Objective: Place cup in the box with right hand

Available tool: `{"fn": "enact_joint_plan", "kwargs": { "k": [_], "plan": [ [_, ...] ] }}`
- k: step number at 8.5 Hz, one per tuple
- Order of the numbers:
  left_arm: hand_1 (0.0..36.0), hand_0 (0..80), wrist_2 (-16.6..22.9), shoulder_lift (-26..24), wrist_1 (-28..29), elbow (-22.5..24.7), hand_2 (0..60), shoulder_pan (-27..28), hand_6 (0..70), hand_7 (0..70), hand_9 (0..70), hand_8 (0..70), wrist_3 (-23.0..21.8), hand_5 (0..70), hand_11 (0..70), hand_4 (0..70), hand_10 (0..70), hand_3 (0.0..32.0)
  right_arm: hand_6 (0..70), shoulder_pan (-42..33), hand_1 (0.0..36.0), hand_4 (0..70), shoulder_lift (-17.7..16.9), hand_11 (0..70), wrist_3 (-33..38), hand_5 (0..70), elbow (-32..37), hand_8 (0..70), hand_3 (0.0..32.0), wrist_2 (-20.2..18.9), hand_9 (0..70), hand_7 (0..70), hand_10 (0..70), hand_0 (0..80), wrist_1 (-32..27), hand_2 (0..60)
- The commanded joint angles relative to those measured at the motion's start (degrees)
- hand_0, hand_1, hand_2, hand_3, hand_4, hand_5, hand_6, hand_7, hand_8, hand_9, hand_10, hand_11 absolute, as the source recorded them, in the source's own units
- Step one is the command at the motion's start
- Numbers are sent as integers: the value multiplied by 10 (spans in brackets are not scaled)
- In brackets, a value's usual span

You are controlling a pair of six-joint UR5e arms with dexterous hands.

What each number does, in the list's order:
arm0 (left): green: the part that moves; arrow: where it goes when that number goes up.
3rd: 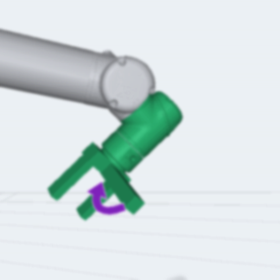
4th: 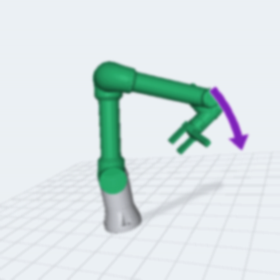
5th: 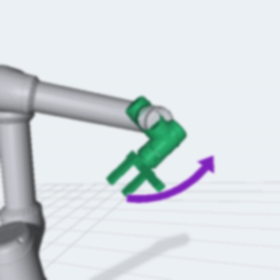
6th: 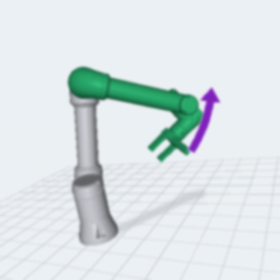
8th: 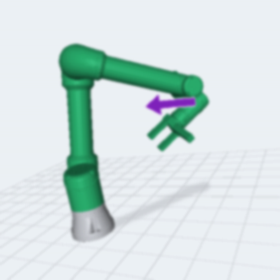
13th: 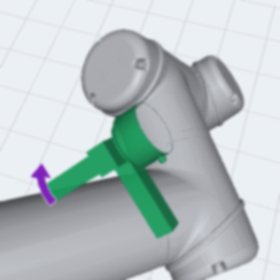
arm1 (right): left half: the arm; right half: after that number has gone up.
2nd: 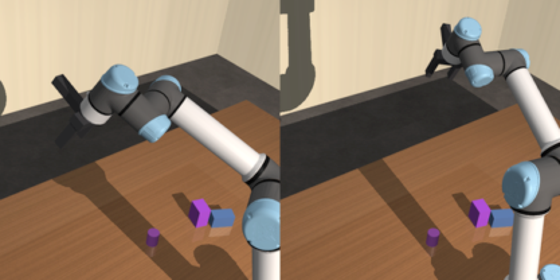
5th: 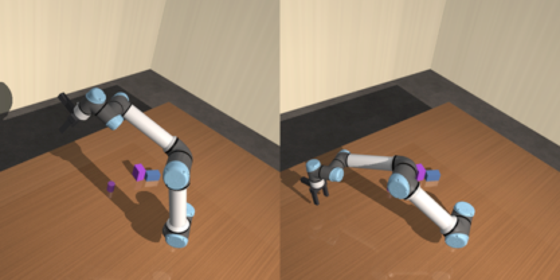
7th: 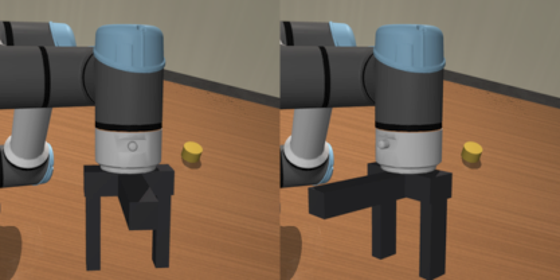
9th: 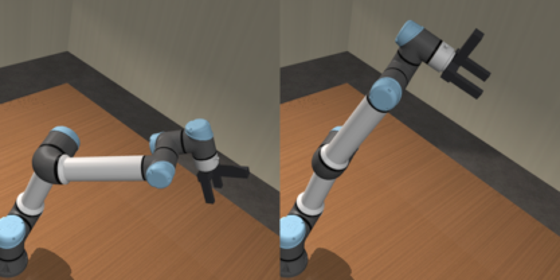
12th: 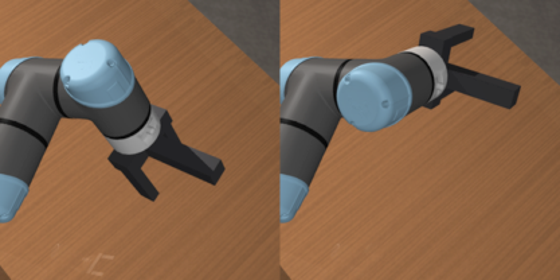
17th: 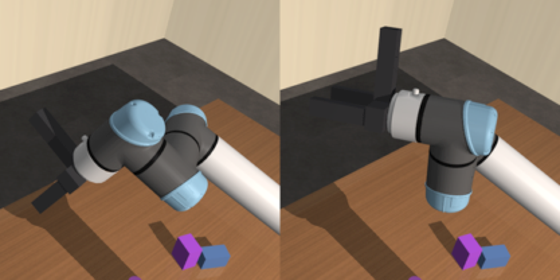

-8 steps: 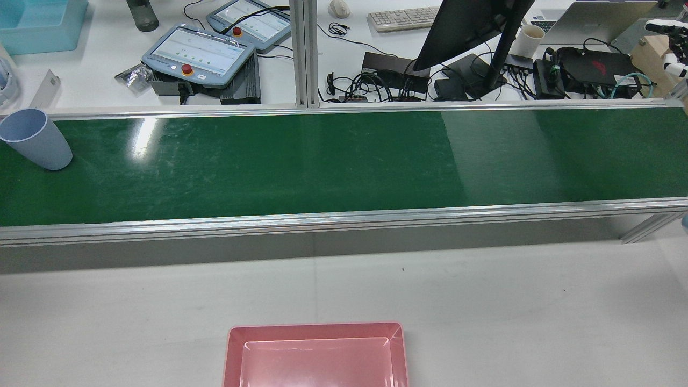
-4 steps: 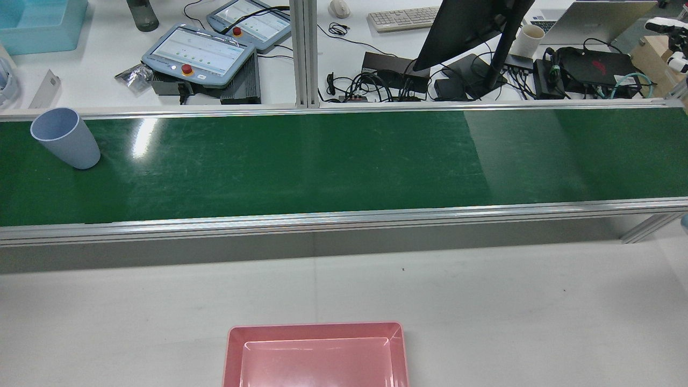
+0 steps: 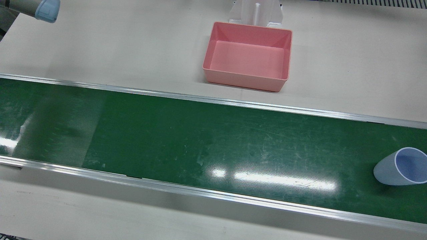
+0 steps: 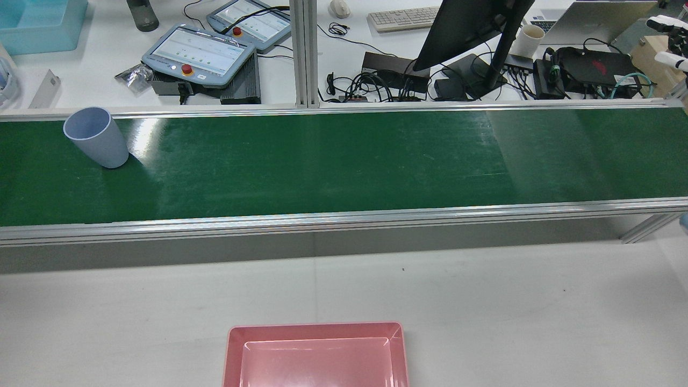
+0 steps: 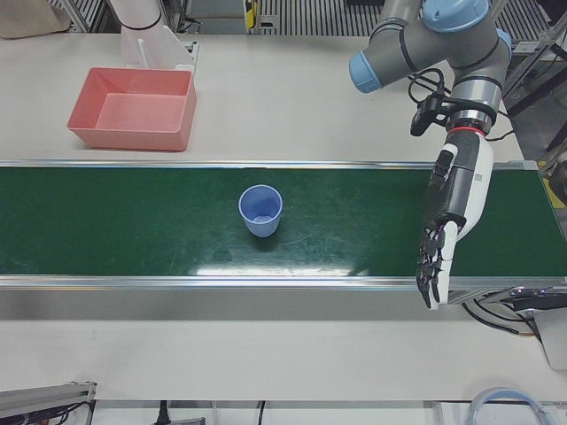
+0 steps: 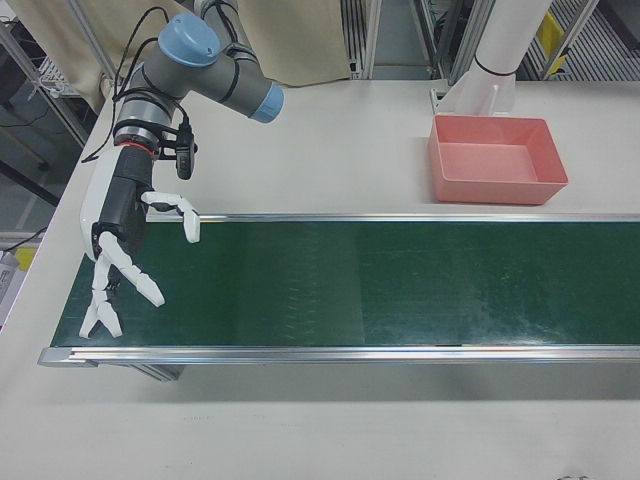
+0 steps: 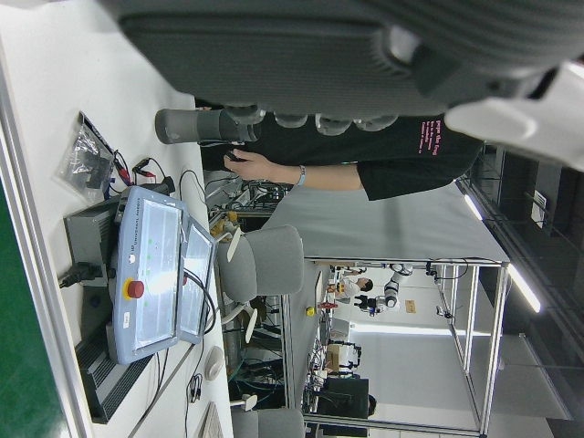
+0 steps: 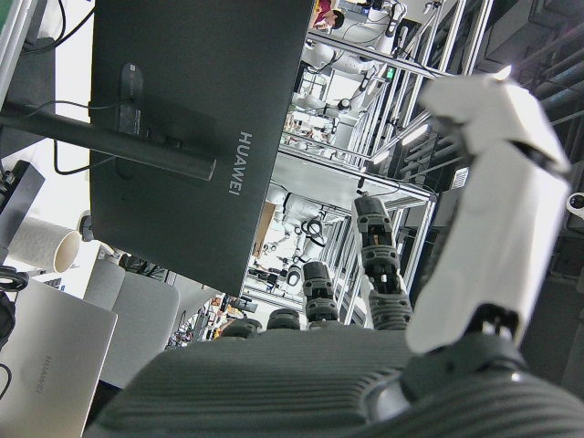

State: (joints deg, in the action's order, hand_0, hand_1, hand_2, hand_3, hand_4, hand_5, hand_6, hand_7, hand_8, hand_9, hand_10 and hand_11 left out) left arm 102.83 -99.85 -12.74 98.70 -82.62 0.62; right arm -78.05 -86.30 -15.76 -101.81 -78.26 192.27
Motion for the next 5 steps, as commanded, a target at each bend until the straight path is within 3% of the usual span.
{"fn": "enact_joint_plan", "kwargs": {
  "k": [1, 2, 3, 4, 5],
  "plan": [
    [0, 0, 0, 0, 0, 0, 0, 0, 0, 0, 0, 0, 0, 0, 0, 0, 0, 0, 44, 1, 107, 93, 6, 0, -1, 29, 5, 0, 0, 0, 34, 193, 0, 468, -1, 65],
    [0, 0, 0, 0, 0, 0, 0, 0, 0, 0, 0, 0, 0, 0, 0, 0, 0, 0, 45, 1, 100, 99, 6, 0, -1, 27, 5, 0, 0, 0, 36, 200, 0, 466, -1, 62],
    [0, 0, 0, 0, 0, 0, 0, 0, 0, 0, 0, 0, 0, 0, 0, 0, 0, 0, 46, 1, 67, 130, 7, 0, -1, 22, 8, 0, 0, 0, 40, 212, 0, 467, -1, 0],
    [0, 0, 0, -1, 0, 0, 0, 0, 0, 0, 0, 0, 0, 0, 0, 0, 0, 0, 44, 1, 36, 130, 6, 0, -1, 10, 10, 0, 0, 0, 41, 219, 0, 414, -2, 30],
    [0, 0, 0, 0, 0, 0, 0, 0, 0, 0, 0, 0, 0, 0, 0, 0, 0, 0, 41, 2, 20, 115, 6, 0, -1, 0, 10, 0, 0, 0, 40, 218, 0, 231, -2, 96]
  ]
}}
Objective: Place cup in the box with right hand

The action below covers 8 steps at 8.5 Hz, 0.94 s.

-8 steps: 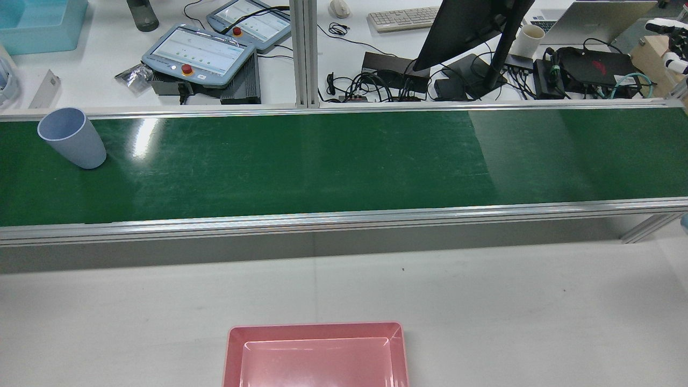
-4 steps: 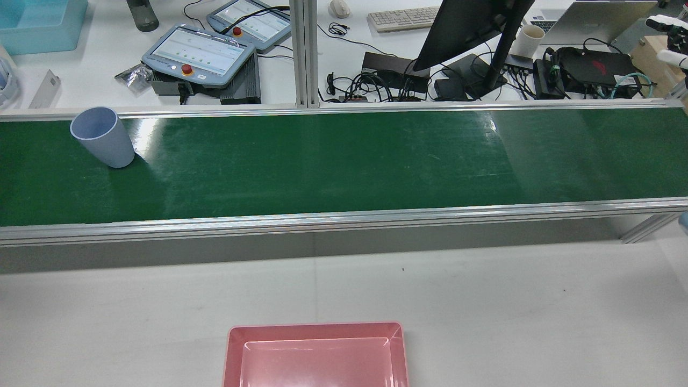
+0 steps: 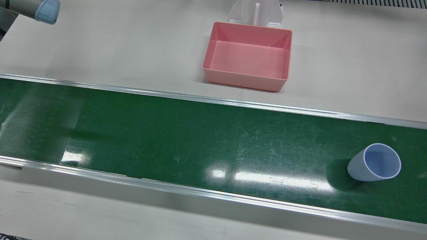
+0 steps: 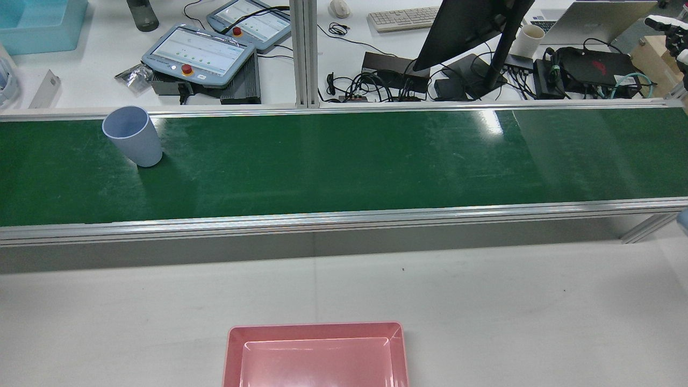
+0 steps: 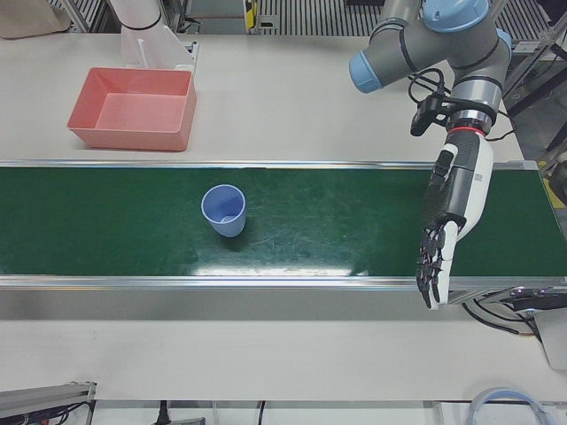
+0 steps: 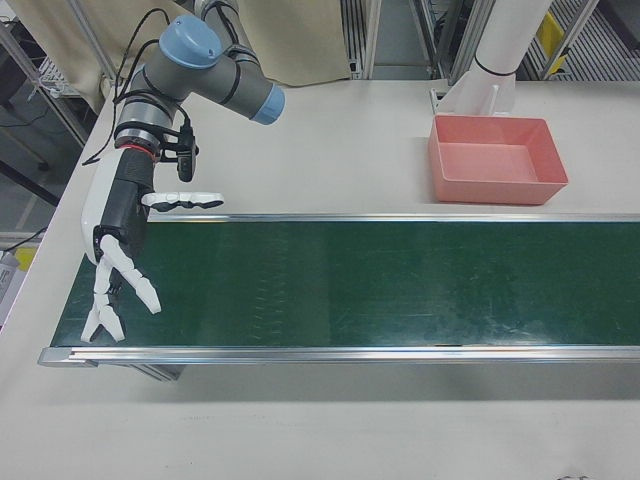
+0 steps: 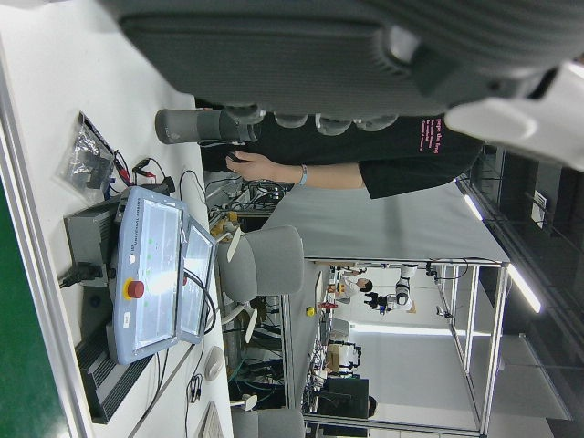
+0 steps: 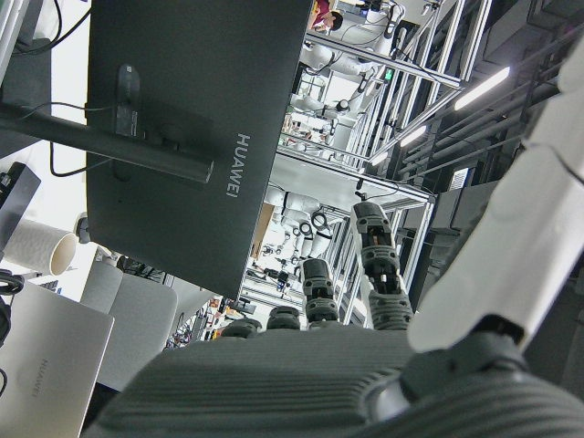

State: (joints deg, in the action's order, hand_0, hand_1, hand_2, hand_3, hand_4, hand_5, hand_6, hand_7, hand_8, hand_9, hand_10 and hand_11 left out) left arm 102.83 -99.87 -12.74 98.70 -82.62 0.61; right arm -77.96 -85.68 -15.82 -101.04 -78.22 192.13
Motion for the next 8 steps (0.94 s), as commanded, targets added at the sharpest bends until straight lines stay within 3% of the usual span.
{"fn": "enact_joint_plan", "kwargs": {
  "k": [1, 3, 4, 5, 6, 7, 8],
  "plan": [
    [0, 0, 0, 0, 0, 0, 0, 0, 0, 0, 0, 0, 0, 0, 0, 0, 0, 0, 36, 2, 0, 156, 1, 0, -1, 0, 2, 0, 0, 0, 37, 216, 0, 8, -1, 5],
    [0, 0, 0, 0, 0, 0, 0, 0, 0, 0, 0, 0, 0, 0, 0, 0, 0, 0, 35, 4, 0, 146, 1, 0, -1, 0, 3, 0, 0, 0, 40, 228, 0, 0, -1, 98],
    [0, 0, 0, 0, 0, 0, 0, 0, 0, 0, 0, 0, 0, 0, 0, 0, 0, 0, 36, 7, 0, 171, 1, 0, 0, 0, 3, 0, 0, 0, 41, 236, 0, 0, -1, 41],
    [0, 0, 0, -1, 0, 0, 0, 0, 0, 0, 0, 0, 0, 0, 0, 0, 0, 0, 35, 10, 0, 169, 0, 0, 0, 0, 3, 0, 0, 0, 40, 235, 0, 0, -1, 77],
    [0, 0, 0, 0, 0, 0, 0, 0, 0, 0, 0, 0, 0, 0, 0, 0, 0, 0, 36, 11, 0, 130, 0, 0, 0, 0, 2, 0, 0, 0, 41, 236, 0, 0, -1, 186],
    [0, 0, 0, 0, 0, 0, 0, 0, 0, 0, 0, 0, 0, 0, 0, 0, 0, 0, 36, 11, 0, 152, 1, 0, 1, 0, 2, 0, 0, 0, 42, 234, 0, 0, -1, 110],
    [0, 0, 0, 0, 0, 0, 0, 0, 0, 0, 0, 0, 0, 0, 0, 0, 0, 0, 36, 13, 0, 138, 1, 0, 1, 0, 2, 0, 0, 0, 42, 232, 0, 0, -1, 155]
  ]
}}
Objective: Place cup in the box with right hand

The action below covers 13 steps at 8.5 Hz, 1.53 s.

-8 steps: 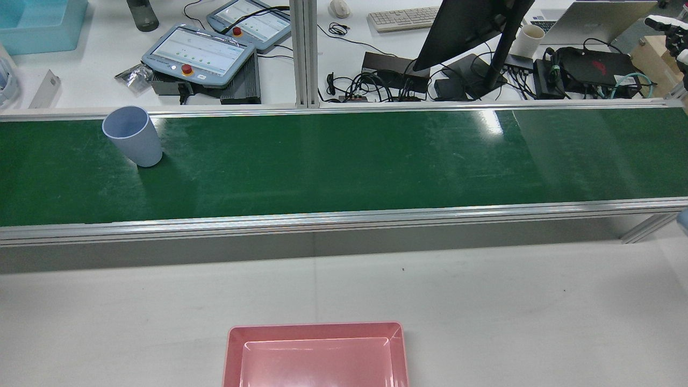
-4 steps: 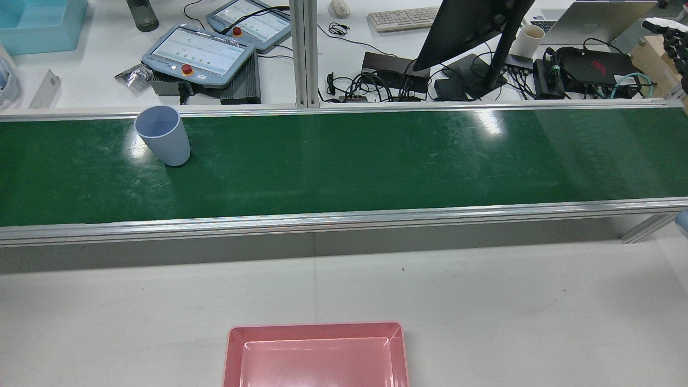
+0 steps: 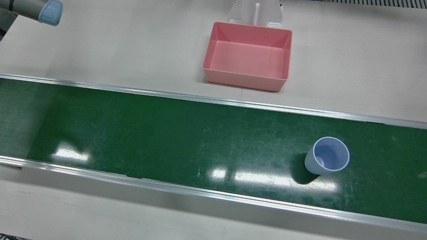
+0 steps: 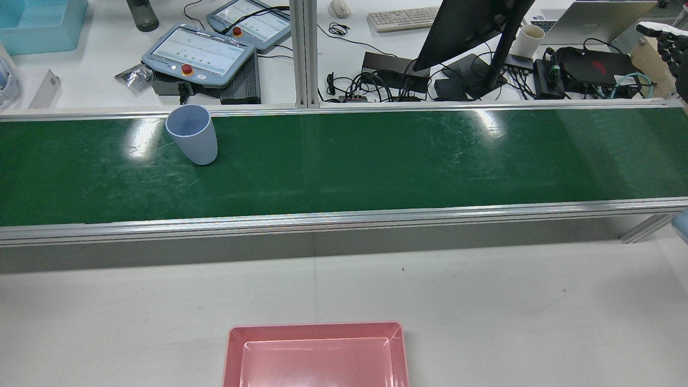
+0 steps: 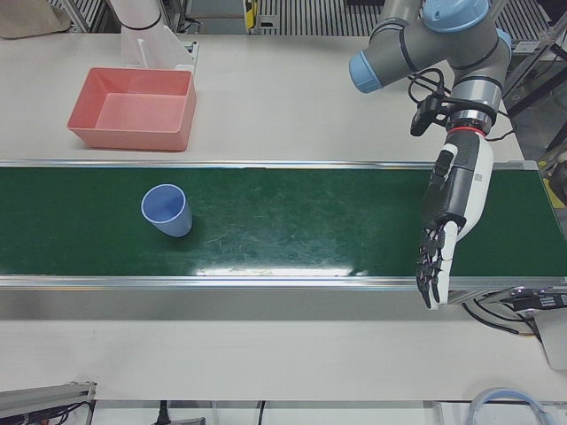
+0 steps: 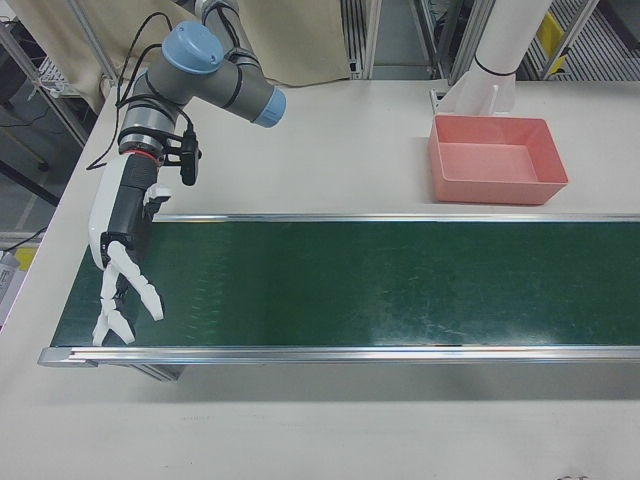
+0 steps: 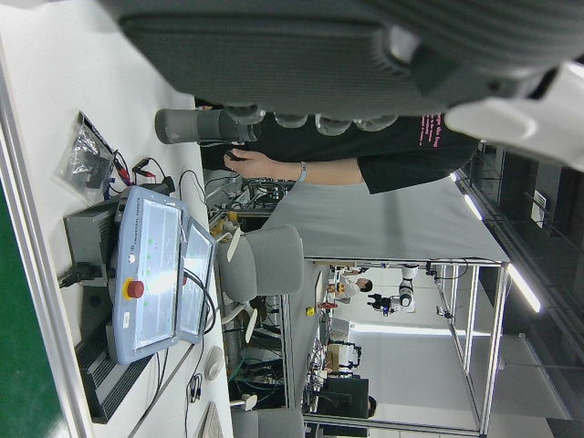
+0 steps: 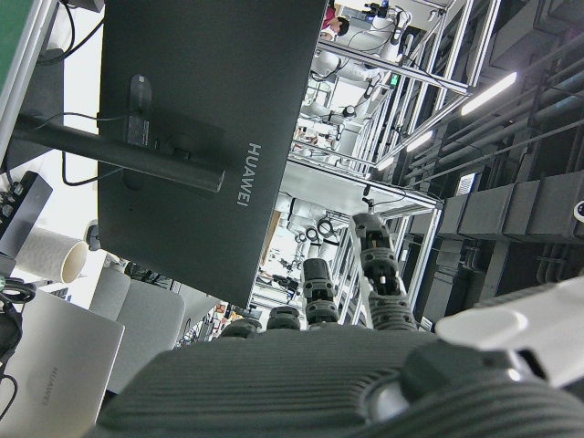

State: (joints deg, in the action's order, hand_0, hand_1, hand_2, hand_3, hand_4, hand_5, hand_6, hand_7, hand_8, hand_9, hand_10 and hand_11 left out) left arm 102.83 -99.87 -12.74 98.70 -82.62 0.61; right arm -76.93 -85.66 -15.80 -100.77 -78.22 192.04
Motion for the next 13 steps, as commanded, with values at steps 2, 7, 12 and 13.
{"fn": "enact_joint_plan", "kwargs": {
  "k": [2, 7, 12, 13],
  "plan": [
    [0, 0, 0, -1, 0, 0, 0, 0, 0, 0, 0, 0, 0, 0, 0, 0, 0, 0, 38, 5, 0, 164, 1, 0, 2, 0, -1, 0, 0, 0, 43, 237, 0, 0, 0, 88],
    [0, 0, 0, 0, 0, 0, 0, 0, 0, 0, 0, 0, 0, 0, 0, 0, 0, 0, 41, 6, 12, 131, -30, 0, -31, 0, 27, 0, 0, 5, 45, 229, 0, 59, -78, 155],
    [0, 0, 0, 0, 0, 0, 0, 0, 0, 0, 0, 0, 0, 0, 0, 0, 0, 0, 41, 11, 151, 55, -21, 0, -29, 37, 98, 0, 0, 5, 36, 158, 0, 468, -192, 173],
    [0, 0, 0, -1, 0, 0, 0, 0, 0, 0, 0, 0, 0, 0, 0, 0, 0, 0, 42, 13, 128, 80, -21, 0, -31, 41, 98, 0, 0, 5, 36, 155, 0, 489, -190, 48]
  ]
}}
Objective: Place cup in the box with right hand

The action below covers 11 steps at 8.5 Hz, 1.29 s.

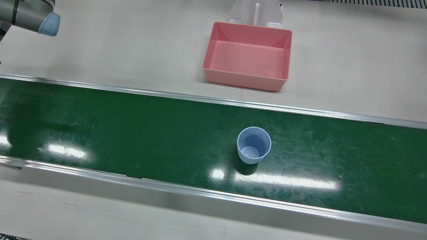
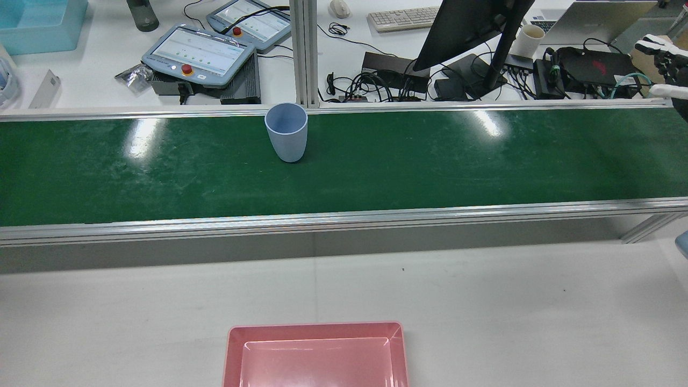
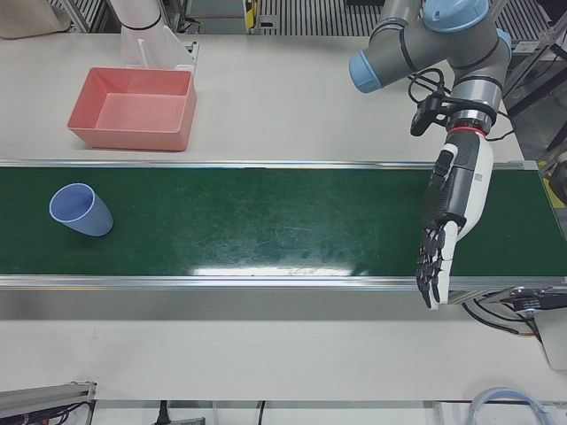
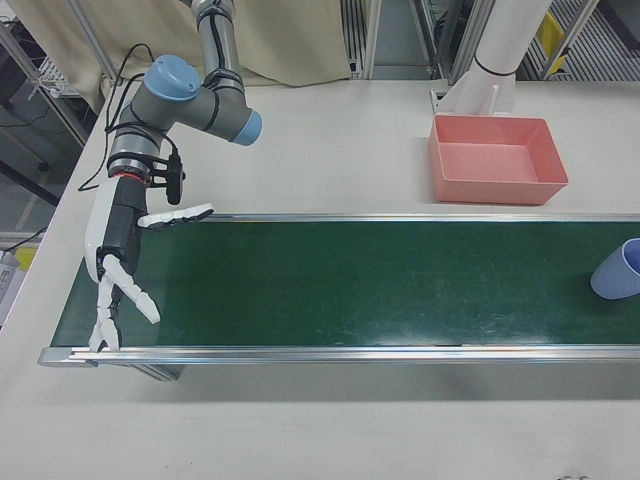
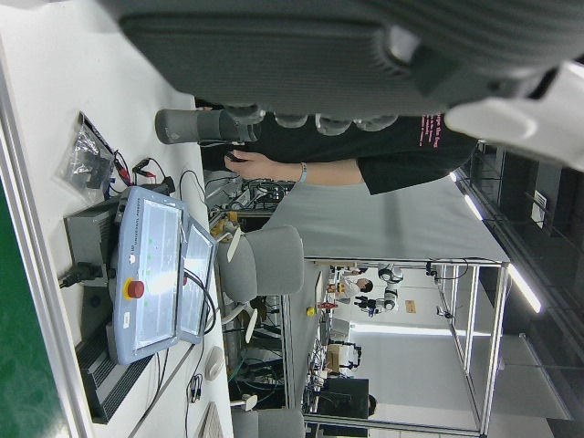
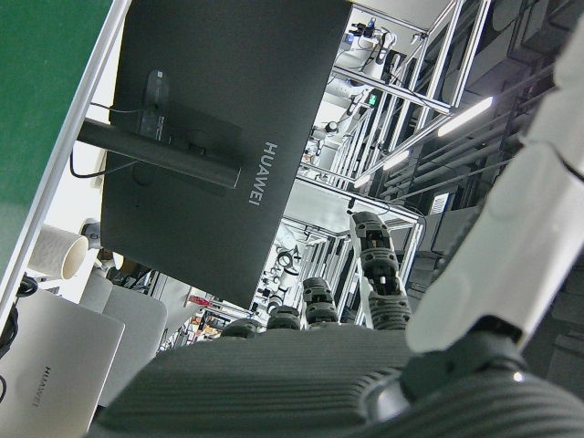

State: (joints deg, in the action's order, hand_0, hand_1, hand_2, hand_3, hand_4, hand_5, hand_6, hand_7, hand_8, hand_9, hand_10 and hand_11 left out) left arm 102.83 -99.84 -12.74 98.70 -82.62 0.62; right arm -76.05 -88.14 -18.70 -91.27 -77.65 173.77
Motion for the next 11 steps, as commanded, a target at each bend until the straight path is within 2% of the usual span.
{"fn": "enact_joint_plan", "kwargs": {
  "k": [1, 3, 5, 6, 8, 9, 10, 11],
  "plan": [
    [0, 0, 0, 0, 0, 0, 0, 0, 0, 0, 0, 0, 0, 0, 0, 0, 0, 0, 43, 5, 136, 86, 4, 0, -3, 36, 3, 0, 0, -1, 31, 170, 0, 466, -7, 178],
    [0, 0, 0, -1, 0, 1, 0, 0, 0, 0, 0, 0, 0, 0, 0, 0, 0, 0, 47, 7, 172, 113, 5, 0, -3, 42, 2, 0, 0, -1, 29, 188, 0, 474, -7, 305],
    [0, 0, 0, 0, 0, 1, 0, 0, 0, 0, 0, 0, 0, 0, 0, 0, 0, 0, 47, 9, 232, 89, 8, 0, -2, 47, 2, 0, 0, -1, 22, 182, 0, 466, -7, 503],
    [0, 0, 0, 0, 0, 0, 0, 0, 0, 0, 0, 0, 0, 0, 0, 0, 0, 0, 47, 10, 260, 101, 9, 0, -1, 54, 2, 0, 0, -1, 21, 176, 0, 480, -7, 566],
    [0, 0, 0, 0, 0, 1, 0, 0, 0, 0, 0, 0, 0, 0, 0, 0, 0, 0, 51, 19, 287, 109, 13, 0, 1, 61, 2, 0, 0, 0, 22, 183, 0, 492, -7, 600],
    [0, 0, 0, 0, 0, 1, 0, 0, 0, 0, 0, 0, 0, 0, 0, 0, 0, 0, 51, 24, 287, 131, 15, 0, 2, 63, 3, 0, 0, -1, 22, 182, 0, 503, -8, 600],
    [0, 0, 0, 0, 0, 1, 0, 0, 0, 0, 0, 0, 0, 0, 0, 0, 0, 0, 52, 27, 210, 140, 15, 0, 2, 48, 2, 0, 0, -1, 35, 202, 0, 488, -7, 334],
    [0, 0, 0, 0, 0, 1, 0, 0, 0, 0, 0, 0, 0, 0, 0, 0, 0, 0, 51, 27, 166, 101, 16, 0, 2, 36, 2, 0, 0, -2, 45, 213, 0, 468, -7, 250]
  ]
}}
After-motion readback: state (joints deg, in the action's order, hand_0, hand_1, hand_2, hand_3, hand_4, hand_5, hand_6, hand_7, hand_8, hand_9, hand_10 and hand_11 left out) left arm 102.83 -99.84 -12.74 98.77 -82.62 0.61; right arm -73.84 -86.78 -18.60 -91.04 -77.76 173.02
